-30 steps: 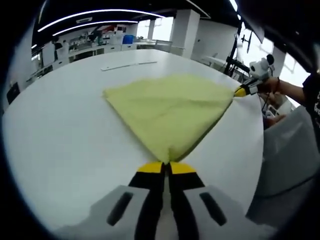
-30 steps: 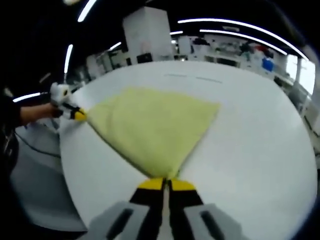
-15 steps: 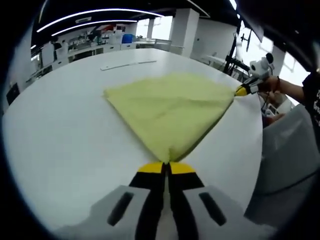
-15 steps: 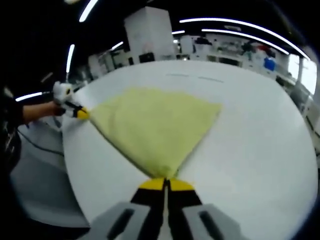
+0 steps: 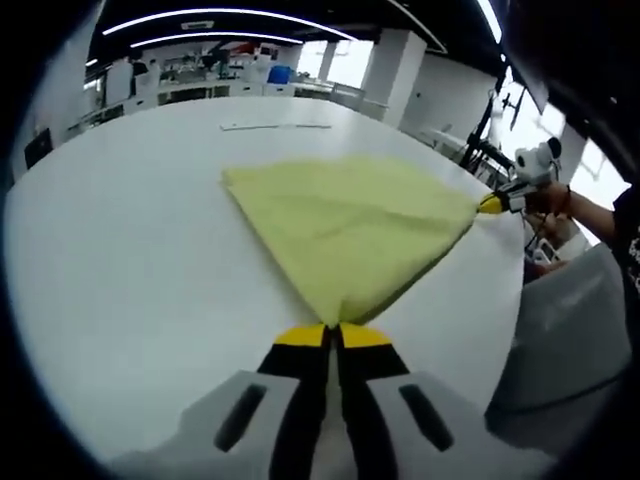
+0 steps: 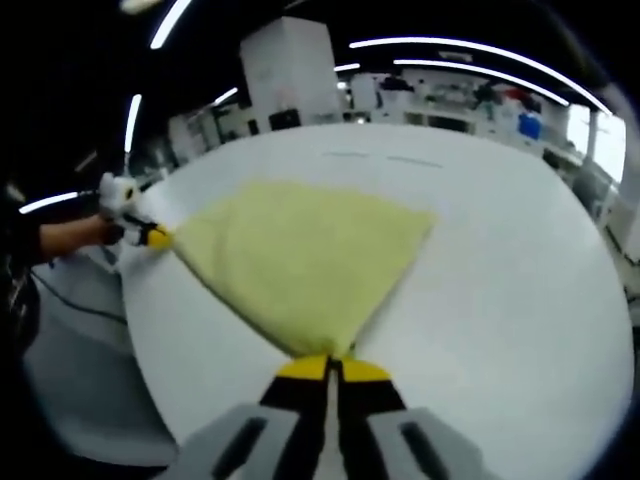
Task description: Fold the garment on the visible template until the final outline fits inside the template.
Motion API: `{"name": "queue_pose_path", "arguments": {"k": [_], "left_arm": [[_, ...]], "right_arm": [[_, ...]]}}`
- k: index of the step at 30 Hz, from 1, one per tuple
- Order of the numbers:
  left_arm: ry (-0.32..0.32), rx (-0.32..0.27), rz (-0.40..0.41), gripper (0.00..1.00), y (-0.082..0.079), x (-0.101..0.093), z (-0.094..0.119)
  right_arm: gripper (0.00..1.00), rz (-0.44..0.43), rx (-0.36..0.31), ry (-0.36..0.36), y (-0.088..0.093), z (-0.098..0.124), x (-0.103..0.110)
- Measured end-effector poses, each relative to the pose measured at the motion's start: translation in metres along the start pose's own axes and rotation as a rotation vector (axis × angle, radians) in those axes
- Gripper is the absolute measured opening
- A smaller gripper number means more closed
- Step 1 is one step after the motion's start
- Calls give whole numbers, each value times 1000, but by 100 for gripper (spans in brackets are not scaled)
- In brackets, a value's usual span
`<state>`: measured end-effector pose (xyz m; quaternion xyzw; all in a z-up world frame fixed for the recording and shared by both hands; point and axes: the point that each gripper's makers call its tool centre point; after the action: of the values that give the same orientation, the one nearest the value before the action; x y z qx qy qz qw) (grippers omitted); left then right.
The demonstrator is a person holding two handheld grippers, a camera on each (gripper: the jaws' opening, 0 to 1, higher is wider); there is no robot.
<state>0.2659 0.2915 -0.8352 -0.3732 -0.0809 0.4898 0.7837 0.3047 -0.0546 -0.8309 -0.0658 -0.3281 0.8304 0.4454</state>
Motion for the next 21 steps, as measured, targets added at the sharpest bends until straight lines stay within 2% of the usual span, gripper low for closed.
{"name": "queue_pose_path", "arguments": {"k": [1,5,9,13,17,21], "left_arm": [[-7,3,26,0,1,1,0],[-17,-8,54,4,-2,3,0],[-38,-36,88,22,-7,7,3],[-37,-86,105,35,-19,7,8],[-41,-110,101,47,-28,3,14],[-48,-138,75,64,-37,-2,21]], "right_arm": [[1,-23,0,-4,0,0,0],[19,-55,-29,2,-7,3,2],[32,-76,-35,8,-13,6,4],[45,-75,-43,7,-19,8,9],[59,-61,-56,12,-28,14,14],[70,-46,-89,7,-43,23,21]]}}
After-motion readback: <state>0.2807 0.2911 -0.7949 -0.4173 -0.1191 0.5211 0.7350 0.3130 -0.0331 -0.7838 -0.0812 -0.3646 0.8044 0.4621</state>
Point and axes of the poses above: the point that each gripper's makers call its tool centre point, and the gripper's own axes: z roughly backward along the fingers, x roughly to its left, y roughly out of its underside, and after that the axes turned 8 degrees about x, right-handed
